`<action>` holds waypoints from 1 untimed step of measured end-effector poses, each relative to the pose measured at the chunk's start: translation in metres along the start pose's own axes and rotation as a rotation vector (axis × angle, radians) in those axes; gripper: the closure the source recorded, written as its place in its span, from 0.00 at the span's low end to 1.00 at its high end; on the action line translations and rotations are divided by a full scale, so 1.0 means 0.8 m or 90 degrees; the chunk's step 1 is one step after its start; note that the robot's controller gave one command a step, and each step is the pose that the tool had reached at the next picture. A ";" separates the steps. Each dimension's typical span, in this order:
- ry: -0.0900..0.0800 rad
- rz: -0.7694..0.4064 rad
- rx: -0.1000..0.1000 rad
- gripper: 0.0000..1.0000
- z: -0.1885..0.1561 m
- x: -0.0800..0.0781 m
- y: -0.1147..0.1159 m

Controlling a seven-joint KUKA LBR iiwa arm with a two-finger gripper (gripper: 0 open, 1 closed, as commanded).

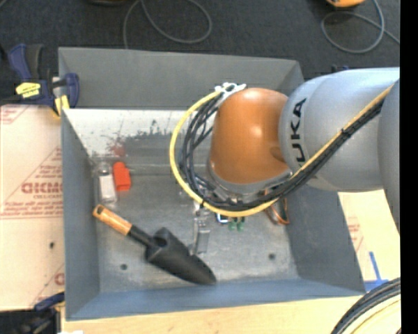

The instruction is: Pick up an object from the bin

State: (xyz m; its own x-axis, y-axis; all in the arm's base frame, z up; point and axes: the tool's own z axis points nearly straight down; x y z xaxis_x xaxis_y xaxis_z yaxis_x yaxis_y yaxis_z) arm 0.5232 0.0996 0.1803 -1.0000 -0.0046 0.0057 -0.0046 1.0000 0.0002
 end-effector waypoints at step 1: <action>-0.005 0.002 -0.001 0.00 -0.006 -0.002 0.000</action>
Offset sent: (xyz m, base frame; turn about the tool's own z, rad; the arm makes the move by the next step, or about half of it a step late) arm -0.0274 0.0006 -0.0773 0.1501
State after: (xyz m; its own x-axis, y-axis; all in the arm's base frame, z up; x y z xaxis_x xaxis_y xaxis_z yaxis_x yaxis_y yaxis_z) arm 0.5248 0.0992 0.1848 -1.0000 -0.0020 -0.0023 -0.0020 1.0000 0.0014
